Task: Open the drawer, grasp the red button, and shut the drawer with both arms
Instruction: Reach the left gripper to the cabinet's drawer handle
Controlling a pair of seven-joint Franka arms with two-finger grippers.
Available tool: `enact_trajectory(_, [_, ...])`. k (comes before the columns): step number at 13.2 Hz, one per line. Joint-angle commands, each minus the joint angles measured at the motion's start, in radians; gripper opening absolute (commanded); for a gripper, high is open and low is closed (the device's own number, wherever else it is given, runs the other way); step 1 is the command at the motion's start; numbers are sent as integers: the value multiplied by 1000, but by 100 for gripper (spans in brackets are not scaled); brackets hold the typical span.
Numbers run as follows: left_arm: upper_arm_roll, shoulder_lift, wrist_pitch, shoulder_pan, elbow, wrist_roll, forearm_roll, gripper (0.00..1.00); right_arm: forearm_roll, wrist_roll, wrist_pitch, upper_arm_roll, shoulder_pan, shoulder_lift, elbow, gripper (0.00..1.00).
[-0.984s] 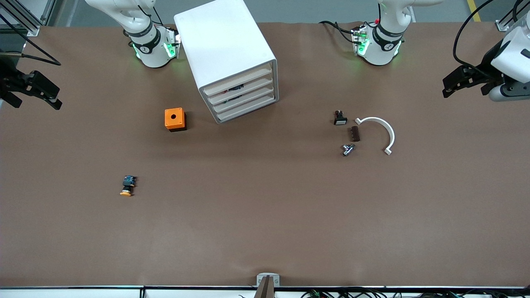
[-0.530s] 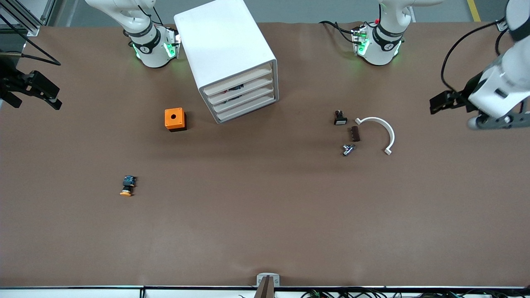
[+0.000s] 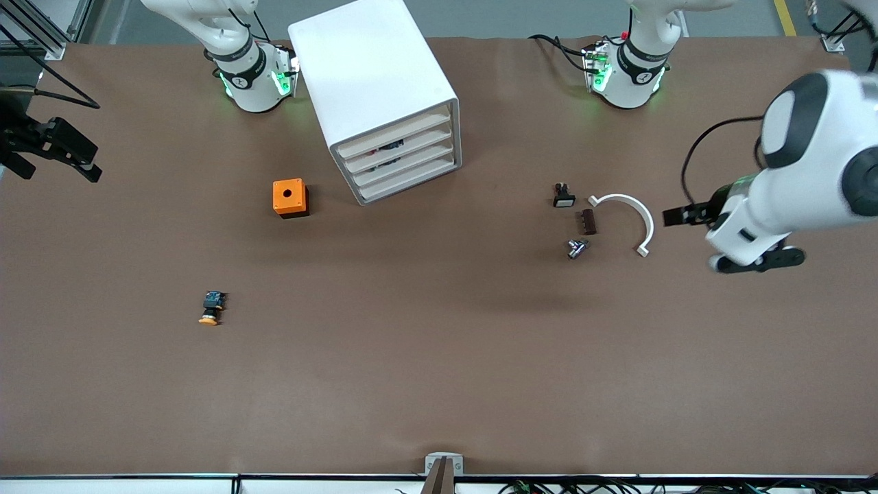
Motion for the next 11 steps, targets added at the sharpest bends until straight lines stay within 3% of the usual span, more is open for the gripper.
enact_trajectory(1, [-58,114,-19,-4,107,-150,-27,100,8,14,-8,1,-6,12,22,100])
enact_trajectory(4, [-97,179,-5,-24,129,-323,-71,100,8,14,-10,1,-5,12,23,100])
enact_trajectory(9, [-97,309,-4,-151,161,-746,-88,100,8,14,-11,1,-3,10,22,100])
enact_trajectory(11, [-97,331,-1,-195,164,-949,-152,100,8,14,-13,1,-3,10,22,100])
